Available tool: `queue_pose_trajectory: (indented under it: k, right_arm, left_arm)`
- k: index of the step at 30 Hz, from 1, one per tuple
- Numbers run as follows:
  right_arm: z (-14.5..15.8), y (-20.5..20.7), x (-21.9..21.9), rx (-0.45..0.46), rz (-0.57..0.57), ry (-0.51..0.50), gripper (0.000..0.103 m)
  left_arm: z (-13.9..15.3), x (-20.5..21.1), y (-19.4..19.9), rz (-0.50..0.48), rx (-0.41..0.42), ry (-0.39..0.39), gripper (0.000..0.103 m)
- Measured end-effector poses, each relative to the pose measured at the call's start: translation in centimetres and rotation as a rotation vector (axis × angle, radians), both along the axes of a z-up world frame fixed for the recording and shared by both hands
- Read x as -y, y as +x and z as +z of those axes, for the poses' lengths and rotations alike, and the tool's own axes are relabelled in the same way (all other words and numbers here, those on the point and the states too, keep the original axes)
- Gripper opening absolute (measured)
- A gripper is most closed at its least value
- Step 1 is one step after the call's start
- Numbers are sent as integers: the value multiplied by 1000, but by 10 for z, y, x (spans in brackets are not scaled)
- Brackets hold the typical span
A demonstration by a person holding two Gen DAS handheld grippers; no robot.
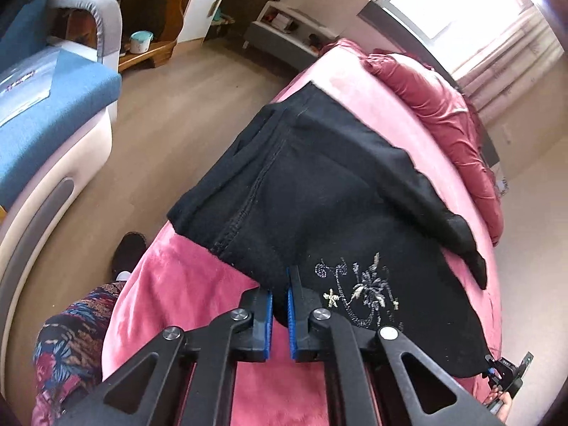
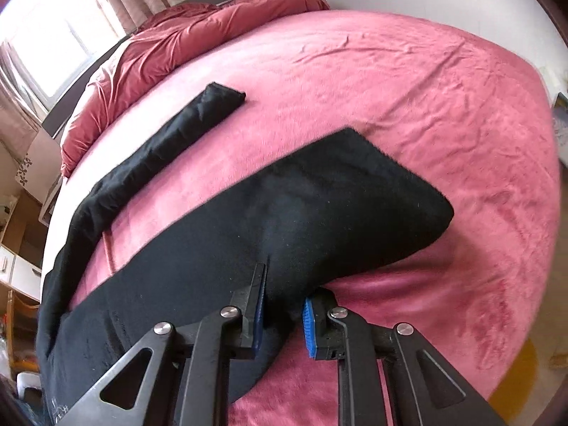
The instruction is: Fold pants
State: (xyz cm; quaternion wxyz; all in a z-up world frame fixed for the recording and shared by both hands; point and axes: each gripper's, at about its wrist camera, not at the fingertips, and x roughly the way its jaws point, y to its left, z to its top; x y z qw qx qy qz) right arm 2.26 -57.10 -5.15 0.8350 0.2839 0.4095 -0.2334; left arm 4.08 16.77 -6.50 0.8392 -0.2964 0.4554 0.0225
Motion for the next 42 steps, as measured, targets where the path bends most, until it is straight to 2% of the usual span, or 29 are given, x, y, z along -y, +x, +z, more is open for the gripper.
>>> queue_pose_trajectory:
  k: [9, 16, 19, 20, 21, 22, 23, 25, 28, 31, 32, 33, 34, 36, 39, 41, 42]
  right_arm:
    - [7, -46, 11, -4, -32, -1, 17]
    - [-15, -77, 22, -64, -64, 19, 17]
    - [-31, -86, 28, -77, -92, 68, 18]
    - [-34, -89, 31, -67, -104, 85, 20]
    - [-36, -93, 34, -53, -120, 101, 31]
    - [-37, -97, 37, -39, -134, 120, 35]
    - [-37, -100, 41, -28, -149, 134, 41]
    - [-35, -106, 49, -8, -181, 144, 42]
    - [-32, -110, 62, 10, -224, 152, 42]
    - [-33, -109, 77, 28, -285, 177, 42]
    - [-31, -107, 79, 25, -297, 161, 39]
    - [-28, -105, 81, 19, -305, 136, 24]
    - [-24, -102, 82, 9, -306, 105, 18]
    - [-14, -95, 75, -9, -285, 19, 13]
    - [-7, -89, 69, -59, -272, -91, 12]
    - [-20, -82, 71, -152, -253, -102, 13]
    - [-27, -80, 70, -209, -253, -118, 23]
  left_arm:
    - [8, -7, -28, -25, -20, -22, 6]
    - [-8, 6, -41, -93, -112, 38, 6]
    - [-12, 12, -38, -116, -156, 87, 7]
    - [-12, 14, -34, -129, -175, 109, 9]
    - [-12, 15, -32, -135, -194, 130, 12]
    - [-11, 16, -31, -132, -199, 141, 18]
    - [-9, 16, -31, -133, -204, 153, 19]
    - [-6, 14, -32, -134, -216, 191, 27]
    - [-5, 5, -42, -114, -220, 194, 28]
    - [4, -3, -49, -92, -208, 243, 28]
    - [9, -6, -51, -79, -198, 270, 28]
    - [13, -9, -52, -65, -187, 288, 28]
    - [18, -14, -54, -44, -169, 298, 28]
    - [28, -21, -54, -17, -134, 295, 28]
    - [42, -20, -50, -16, -80, 308, 28]
    - [46, -14, -46, -43, -56, 314, 28]
    - [47, -9, -42, -61, -50, 315, 28]
